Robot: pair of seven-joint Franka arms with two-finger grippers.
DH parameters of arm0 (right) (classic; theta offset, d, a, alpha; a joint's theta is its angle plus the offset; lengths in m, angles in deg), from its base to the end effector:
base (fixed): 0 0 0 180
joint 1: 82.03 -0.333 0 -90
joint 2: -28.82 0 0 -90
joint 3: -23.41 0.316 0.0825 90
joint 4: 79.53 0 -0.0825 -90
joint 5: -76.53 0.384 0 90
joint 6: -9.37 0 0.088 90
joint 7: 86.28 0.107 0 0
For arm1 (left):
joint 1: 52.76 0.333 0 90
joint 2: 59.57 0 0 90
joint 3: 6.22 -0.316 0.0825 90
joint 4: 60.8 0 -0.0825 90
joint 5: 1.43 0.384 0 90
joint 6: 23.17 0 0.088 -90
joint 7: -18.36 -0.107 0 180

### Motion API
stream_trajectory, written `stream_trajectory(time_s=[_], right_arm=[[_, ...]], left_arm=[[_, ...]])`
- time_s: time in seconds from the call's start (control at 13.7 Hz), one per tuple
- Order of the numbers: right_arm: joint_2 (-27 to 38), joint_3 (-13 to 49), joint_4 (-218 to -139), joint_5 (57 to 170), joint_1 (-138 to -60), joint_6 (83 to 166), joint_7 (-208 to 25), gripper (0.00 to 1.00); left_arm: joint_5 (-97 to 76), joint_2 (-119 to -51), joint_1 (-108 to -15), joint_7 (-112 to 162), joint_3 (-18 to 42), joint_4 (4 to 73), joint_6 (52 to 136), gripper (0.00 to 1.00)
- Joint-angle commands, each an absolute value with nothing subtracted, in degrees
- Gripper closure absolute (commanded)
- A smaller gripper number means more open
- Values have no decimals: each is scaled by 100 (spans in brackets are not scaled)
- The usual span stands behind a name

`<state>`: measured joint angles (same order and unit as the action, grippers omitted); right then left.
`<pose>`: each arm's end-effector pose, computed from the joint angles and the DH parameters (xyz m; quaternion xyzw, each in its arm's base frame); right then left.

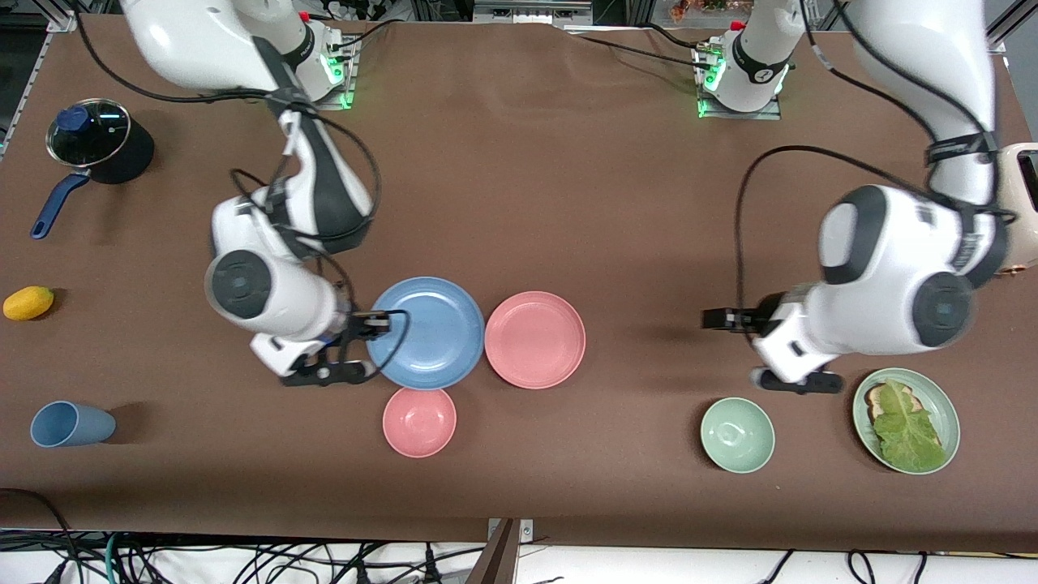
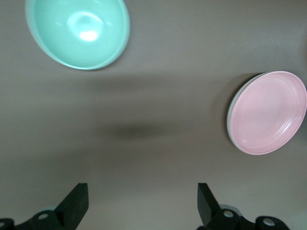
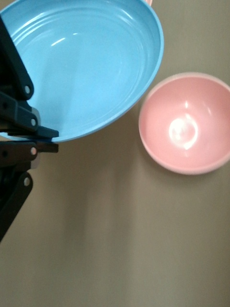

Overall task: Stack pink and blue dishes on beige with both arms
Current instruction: 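Lower the blue plate onto the pink plate with the right gripper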

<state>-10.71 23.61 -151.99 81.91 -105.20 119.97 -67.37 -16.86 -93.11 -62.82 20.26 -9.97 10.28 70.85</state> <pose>0.6744 0.2978 0.3481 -0.9987 -0.0214 0.0275 0.0375 0.6947 -0.1144 0.4155 0.9891 -0.0201 -0.0992 0.1073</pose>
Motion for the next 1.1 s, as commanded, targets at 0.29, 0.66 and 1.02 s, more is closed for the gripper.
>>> stream_trajectory(time_s=[0.29, 0.66, 1.02], right_arm=[[-1767, 2306, -15090, 8190, -11612, 13380, -4377, 100], [-2092, 2306, -15107, 8181, -11833, 13909, -3839, 100], [-2137, 2297, -15133, 8154, -11833, 13936, -3899, 95]], left_arm=[[-479, -8016, -5716, 1617, -885, 1039, 6533, 0], [-609, -7294, -5460, 1643, -868, 1293, 5623, 0], [-513, -7003, -5496, 1599, -859, 2023, 5452, 0]])
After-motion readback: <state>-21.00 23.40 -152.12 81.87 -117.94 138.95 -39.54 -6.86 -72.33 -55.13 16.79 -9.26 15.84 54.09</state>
